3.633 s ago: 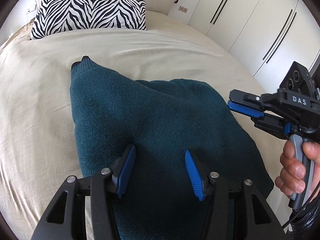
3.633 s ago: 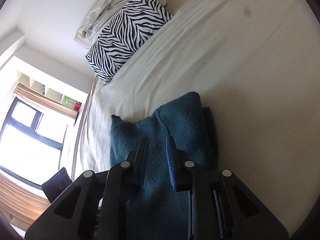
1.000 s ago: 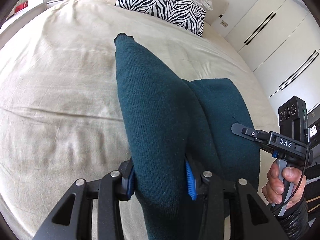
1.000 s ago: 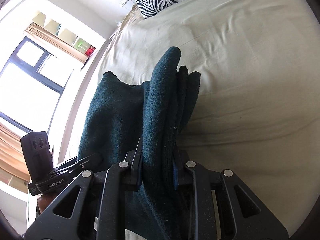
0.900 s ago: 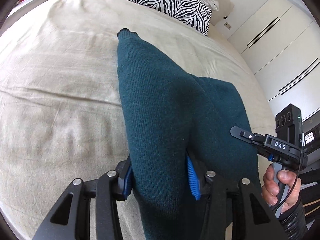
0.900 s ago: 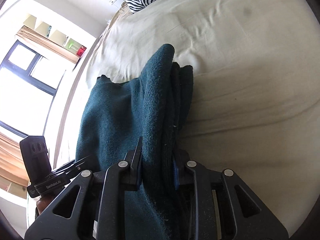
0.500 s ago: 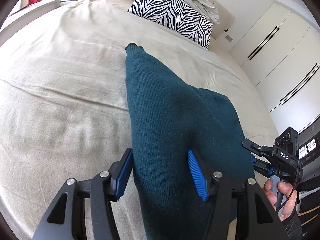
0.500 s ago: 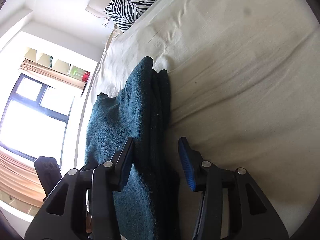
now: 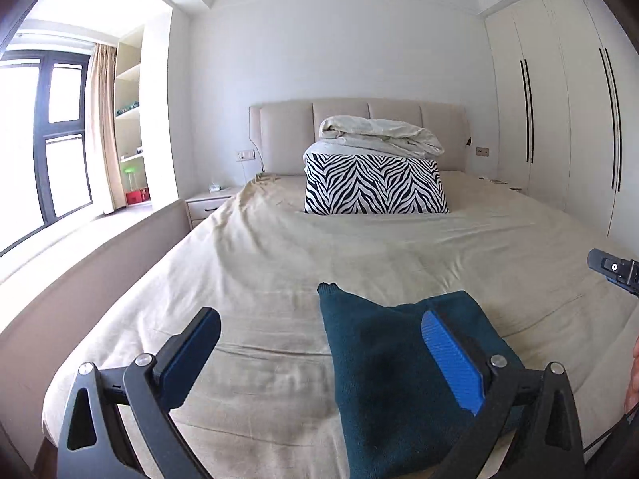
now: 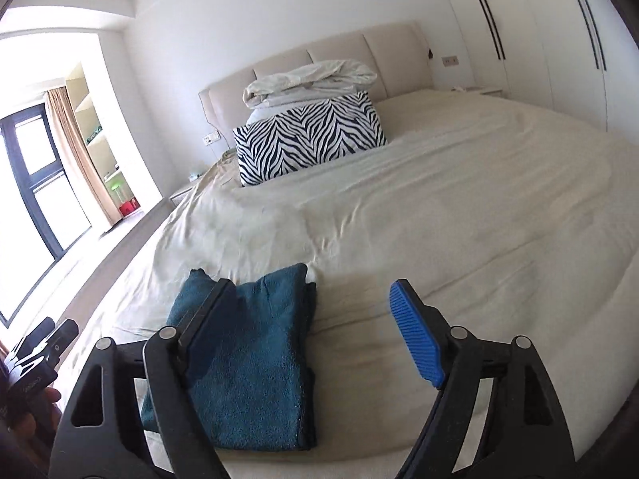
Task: Fold small clothes
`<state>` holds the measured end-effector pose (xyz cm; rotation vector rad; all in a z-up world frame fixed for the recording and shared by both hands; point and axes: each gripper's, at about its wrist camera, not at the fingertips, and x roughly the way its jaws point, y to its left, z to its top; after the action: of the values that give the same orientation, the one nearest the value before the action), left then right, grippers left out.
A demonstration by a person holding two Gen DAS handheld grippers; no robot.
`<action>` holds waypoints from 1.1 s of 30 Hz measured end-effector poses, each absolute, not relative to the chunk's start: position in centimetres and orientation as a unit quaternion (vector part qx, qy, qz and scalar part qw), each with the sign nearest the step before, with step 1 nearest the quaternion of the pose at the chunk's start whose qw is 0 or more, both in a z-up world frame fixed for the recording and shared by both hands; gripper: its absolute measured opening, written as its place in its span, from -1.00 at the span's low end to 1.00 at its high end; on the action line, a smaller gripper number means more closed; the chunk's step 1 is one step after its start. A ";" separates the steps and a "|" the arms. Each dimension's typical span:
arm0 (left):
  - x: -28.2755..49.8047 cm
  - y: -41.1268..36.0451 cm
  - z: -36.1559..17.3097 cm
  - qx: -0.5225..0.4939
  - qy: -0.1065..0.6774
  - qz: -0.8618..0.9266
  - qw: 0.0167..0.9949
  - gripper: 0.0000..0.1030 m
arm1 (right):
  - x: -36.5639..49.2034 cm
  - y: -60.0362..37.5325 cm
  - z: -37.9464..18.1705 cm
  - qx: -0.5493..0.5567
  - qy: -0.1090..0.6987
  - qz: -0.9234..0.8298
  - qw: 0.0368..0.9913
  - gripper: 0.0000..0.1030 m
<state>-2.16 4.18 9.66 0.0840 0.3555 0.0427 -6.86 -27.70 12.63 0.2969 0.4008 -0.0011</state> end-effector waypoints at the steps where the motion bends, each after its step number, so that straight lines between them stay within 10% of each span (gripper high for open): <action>1: -2.9 4.0 10.6 0.055 0.156 0.032 0.986 1.00 | -7.9 -27.3 13.7 0.138 0.167 -0.013 0.976 1.00; 12: -3.6 4.5 13.8 0.052 0.205 0.031 0.977 1.00 | -10.5 -24.5 20.1 0.112 0.198 0.022 0.974 1.00; 33: -0.4 4.1 4.6 -0.022 0.390 -0.005 0.920 1.00 | -6.3 -20.7 9.3 0.080 0.397 -0.009 0.914 1.00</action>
<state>-0.43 4.13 4.57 -0.0461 0.8021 -0.0094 -6.31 -20.70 9.27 0.1653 0.8165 -0.0176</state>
